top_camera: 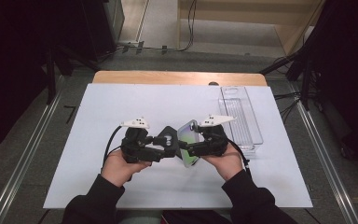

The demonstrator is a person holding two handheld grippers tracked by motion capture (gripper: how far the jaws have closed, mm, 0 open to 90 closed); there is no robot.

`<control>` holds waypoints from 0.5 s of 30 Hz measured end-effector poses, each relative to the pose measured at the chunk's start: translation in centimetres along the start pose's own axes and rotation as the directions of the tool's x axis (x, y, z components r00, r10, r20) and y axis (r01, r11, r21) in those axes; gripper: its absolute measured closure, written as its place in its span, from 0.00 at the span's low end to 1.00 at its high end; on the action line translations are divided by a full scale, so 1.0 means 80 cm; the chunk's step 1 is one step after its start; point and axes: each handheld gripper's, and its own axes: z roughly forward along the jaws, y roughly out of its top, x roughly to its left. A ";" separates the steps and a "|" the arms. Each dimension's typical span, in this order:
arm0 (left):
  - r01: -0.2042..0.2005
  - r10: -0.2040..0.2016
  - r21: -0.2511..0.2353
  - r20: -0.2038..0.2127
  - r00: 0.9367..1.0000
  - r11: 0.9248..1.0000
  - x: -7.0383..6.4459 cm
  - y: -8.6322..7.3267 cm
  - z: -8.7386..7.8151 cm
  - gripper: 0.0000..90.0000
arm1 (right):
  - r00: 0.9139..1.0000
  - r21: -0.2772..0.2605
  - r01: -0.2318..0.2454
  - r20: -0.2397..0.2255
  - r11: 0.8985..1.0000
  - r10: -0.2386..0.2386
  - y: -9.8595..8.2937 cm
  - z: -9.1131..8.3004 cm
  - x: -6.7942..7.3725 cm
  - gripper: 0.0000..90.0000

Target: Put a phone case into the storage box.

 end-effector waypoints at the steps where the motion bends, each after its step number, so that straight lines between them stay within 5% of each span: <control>1: -0.006 0.006 0.011 -0.002 1.000 1.000 0.000 -0.002 0.001 0.34 | 1.000 -0.002 0.005 -0.003 1.000 -0.005 0.000 -0.001 0.000 0.17; 15: -0.064 0.064 0.074 0.007 0.998 0.995 0.008 -0.031 0.001 0.34 | 0.998 0.036 0.024 -0.063 0.999 -0.022 0.003 -0.010 -0.006 0.17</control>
